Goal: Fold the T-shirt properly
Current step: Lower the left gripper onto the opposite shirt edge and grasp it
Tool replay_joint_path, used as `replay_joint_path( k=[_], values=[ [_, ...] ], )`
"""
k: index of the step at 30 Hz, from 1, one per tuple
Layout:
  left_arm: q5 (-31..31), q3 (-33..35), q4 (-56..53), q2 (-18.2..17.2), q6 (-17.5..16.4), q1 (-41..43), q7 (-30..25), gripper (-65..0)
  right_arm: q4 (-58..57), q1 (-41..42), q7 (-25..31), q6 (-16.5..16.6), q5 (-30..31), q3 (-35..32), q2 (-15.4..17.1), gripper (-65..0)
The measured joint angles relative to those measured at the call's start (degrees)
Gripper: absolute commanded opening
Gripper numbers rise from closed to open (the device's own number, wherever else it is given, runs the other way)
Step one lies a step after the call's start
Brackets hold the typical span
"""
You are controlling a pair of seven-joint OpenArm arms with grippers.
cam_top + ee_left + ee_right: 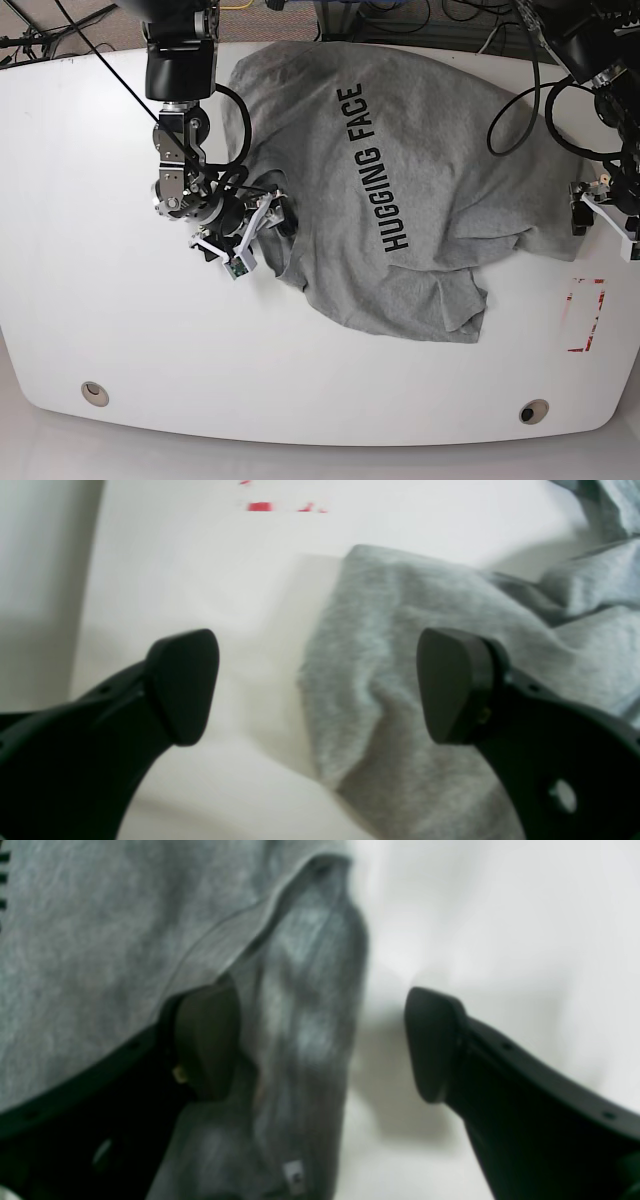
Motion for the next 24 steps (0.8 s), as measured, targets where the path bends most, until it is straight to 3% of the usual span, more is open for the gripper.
replay_joint_path(
  k=[4,16,24],
  values=[
    [-0.07,0.94,-0.39,0.24,-0.04,-0.02,-0.11,-7.0,0.48,-0.48,0.44,0.17,-0.02,0.0,0.02,-17.0],
    [0.42,-2.62,0.44,-0.48,-0.02,-0.46,-0.11,-6.0,0.55,-1.33,0.09,0.13,0.17,0.31,-0.48,-65.0],
    [-0.2,-2.45,0.39,0.55,-0.22,-0.5,-0.2,-6.4,0.55,-1.09,-0.28,0.17,0.5,0.02,-0.63,-65.0]
  ],
)
